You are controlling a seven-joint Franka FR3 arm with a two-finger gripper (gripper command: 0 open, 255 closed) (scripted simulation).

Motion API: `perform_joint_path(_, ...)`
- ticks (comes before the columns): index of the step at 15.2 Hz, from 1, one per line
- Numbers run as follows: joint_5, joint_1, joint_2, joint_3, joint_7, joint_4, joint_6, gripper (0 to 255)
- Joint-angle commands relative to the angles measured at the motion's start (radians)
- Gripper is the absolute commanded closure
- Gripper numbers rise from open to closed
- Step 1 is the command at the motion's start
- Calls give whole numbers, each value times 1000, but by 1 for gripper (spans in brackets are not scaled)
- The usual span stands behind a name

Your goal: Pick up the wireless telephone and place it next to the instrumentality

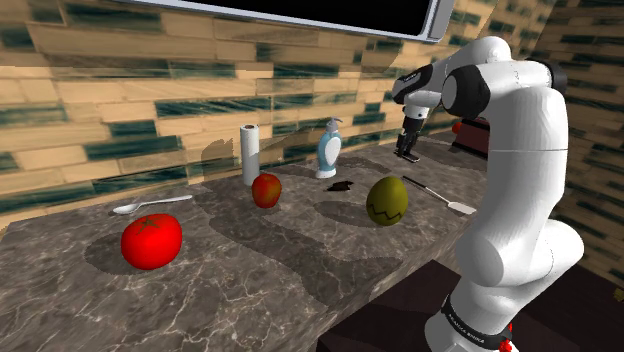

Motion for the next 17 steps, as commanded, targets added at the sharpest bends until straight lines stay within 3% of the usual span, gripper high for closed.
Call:
perform_joint_path(1,6,-4,15,2,-6,-4,19,255)
perform_joint_path(10,29,-8,60,14,-22,-63,119,255)
perform_joint_path(17,29,-8,60,14,-22,-63,119,255)
